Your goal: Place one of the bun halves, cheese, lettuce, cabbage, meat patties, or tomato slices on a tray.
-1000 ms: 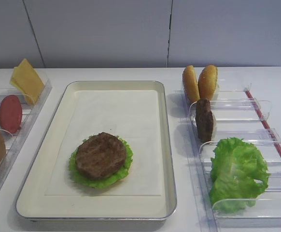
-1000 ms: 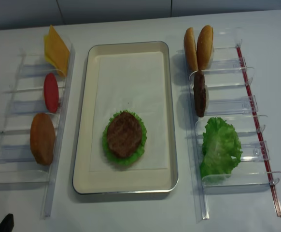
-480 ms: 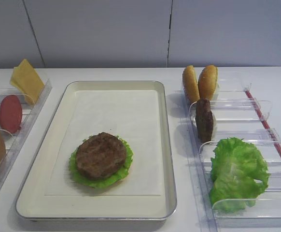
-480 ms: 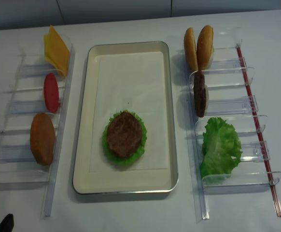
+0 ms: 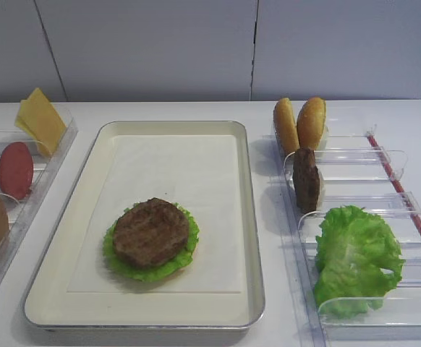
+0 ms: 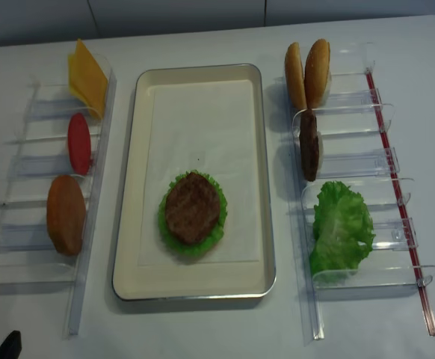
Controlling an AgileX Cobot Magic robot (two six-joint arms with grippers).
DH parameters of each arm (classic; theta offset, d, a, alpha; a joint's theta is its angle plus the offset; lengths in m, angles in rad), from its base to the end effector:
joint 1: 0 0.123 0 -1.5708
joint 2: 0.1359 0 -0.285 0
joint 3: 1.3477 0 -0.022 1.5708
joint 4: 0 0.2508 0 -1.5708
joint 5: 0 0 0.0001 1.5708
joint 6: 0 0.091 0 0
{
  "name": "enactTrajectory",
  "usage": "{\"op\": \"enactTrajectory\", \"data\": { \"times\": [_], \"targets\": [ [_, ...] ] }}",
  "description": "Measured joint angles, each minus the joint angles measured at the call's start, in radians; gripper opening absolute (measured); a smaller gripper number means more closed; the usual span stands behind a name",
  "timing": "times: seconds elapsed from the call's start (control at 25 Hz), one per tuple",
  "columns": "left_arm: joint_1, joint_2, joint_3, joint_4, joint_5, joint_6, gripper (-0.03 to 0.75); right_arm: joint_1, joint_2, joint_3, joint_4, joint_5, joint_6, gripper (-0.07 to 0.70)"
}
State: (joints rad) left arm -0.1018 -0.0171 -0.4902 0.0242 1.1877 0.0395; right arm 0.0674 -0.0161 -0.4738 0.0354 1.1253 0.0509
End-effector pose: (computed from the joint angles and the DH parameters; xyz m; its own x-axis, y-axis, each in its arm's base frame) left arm -0.0119 0.0033 0.2645 -0.5514 0.1051 -0.8276 0.1100 0.9925 0.0528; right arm -0.0074 0.0024 0.2649 -0.5249 0.0308 -0.8506 -0.0599 0.9955 0.0730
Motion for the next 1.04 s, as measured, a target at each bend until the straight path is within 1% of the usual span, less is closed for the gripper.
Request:
{"op": "enactTrajectory", "data": {
  "times": [0.84,1.04],
  "targets": [
    [0.000,0.000,0.000,0.000,0.000,0.000,0.506,0.000,0.000,0.000,0.000,0.000,0.000,0.092],
    [0.000,0.000,0.000,0.000,0.000,0.000,0.506,0.000,0.000,0.000,0.000,0.000,0.000,0.071]
  ]
}}
